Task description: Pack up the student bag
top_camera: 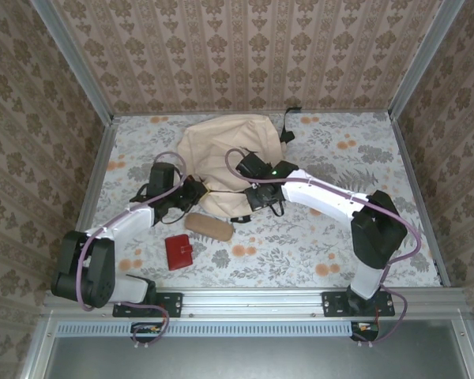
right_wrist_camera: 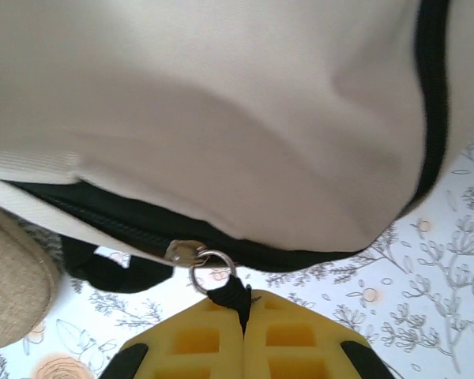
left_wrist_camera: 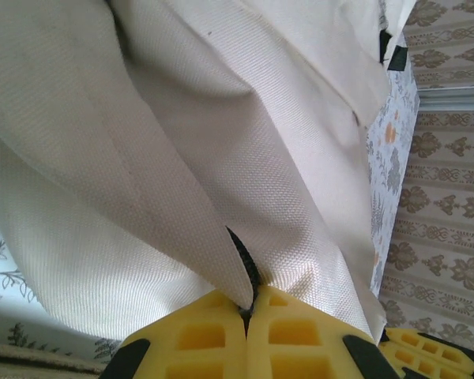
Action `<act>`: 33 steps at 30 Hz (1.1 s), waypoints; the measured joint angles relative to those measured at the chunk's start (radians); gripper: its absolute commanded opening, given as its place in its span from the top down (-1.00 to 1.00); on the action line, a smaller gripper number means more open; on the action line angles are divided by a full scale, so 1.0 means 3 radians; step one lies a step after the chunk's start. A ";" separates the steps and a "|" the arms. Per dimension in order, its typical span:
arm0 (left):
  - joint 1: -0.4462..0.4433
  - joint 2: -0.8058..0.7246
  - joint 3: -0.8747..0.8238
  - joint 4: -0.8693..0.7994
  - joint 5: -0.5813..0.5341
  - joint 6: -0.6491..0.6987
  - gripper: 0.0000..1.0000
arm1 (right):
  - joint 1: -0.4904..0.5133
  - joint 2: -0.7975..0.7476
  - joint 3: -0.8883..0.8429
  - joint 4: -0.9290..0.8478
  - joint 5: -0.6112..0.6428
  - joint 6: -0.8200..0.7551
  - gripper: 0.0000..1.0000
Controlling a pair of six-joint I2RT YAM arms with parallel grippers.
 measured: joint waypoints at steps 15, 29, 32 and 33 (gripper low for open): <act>-0.0223 0.0843 0.1020 -0.0106 0.0167 0.0449 1.00 | -0.0390 -0.0880 -0.0547 -0.0031 0.0017 -0.0062 1.00; -0.0191 0.1148 0.1504 -0.0595 0.0084 0.0868 0.92 | -0.0075 -0.1185 -0.1034 0.0458 -0.1153 -0.0001 1.00; -0.0001 0.1027 0.1420 -0.0694 -0.0006 0.0931 0.72 | -0.0018 -0.0856 -0.0867 0.0607 -0.1261 0.0033 1.00; 0.0062 0.0959 0.1375 -0.0721 -0.0045 0.0950 0.60 | -0.0006 -0.0755 -0.0810 0.0652 -0.1284 0.0045 1.00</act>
